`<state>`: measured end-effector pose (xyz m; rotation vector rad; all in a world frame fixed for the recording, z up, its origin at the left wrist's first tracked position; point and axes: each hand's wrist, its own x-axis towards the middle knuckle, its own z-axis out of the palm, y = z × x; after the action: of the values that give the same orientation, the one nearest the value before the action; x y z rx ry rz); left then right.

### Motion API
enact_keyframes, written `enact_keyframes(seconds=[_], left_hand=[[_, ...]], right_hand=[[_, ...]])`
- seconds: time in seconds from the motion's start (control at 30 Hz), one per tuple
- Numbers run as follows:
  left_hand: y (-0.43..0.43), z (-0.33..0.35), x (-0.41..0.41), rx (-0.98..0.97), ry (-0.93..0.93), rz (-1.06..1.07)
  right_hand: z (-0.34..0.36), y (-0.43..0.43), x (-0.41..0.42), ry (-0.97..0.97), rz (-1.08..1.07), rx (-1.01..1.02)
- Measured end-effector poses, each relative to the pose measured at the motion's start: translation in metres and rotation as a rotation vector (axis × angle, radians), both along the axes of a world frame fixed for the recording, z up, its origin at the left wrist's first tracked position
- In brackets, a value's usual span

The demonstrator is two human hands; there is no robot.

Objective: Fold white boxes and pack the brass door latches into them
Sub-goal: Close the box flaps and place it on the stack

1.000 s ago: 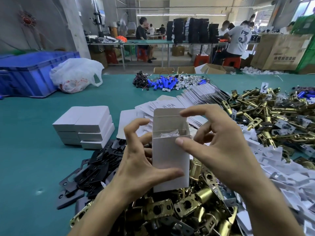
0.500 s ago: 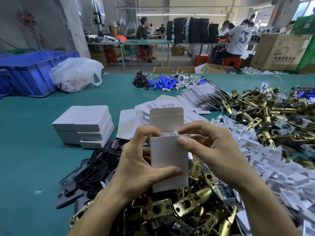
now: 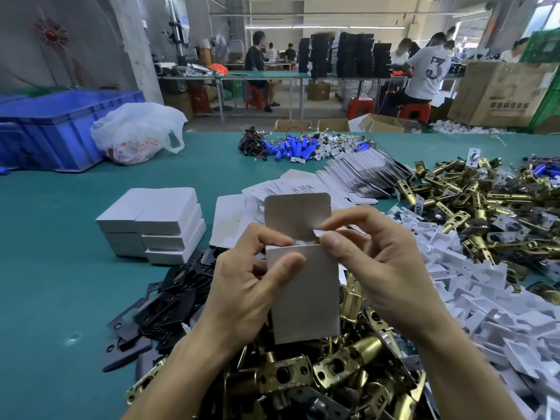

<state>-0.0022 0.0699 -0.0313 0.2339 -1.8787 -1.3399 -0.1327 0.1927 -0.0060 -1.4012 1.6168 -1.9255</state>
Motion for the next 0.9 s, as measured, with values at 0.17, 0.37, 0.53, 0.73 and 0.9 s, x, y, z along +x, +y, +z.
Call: enact_keyframes(seconds=[0.17,0.37,0.53,0.73,0.9], left_hand=[[0.002,0.001,-0.001,0.033,0.011,-0.03],[0.005,0.002,-0.002,0.061,0.049,-0.057],[0.007,0.003,-0.003,0.065,0.116,-0.037],[0.005,0.004,-0.002,0.067,0.045,-0.072],[0.006,0.006,-0.001,0.049,0.053,-0.072]], right_hand=[[0.003,0.0,-0.001,-0.062,0.052,0.002],[0.009,0.002,0.005,-0.128,0.027,-0.001],[0.007,0.003,0.001,-0.093,-0.038,0.04],[0.008,0.002,0.001,-0.07,-0.061,0.048],[0.013,0.003,0.001,-0.058,-0.047,0.052]])
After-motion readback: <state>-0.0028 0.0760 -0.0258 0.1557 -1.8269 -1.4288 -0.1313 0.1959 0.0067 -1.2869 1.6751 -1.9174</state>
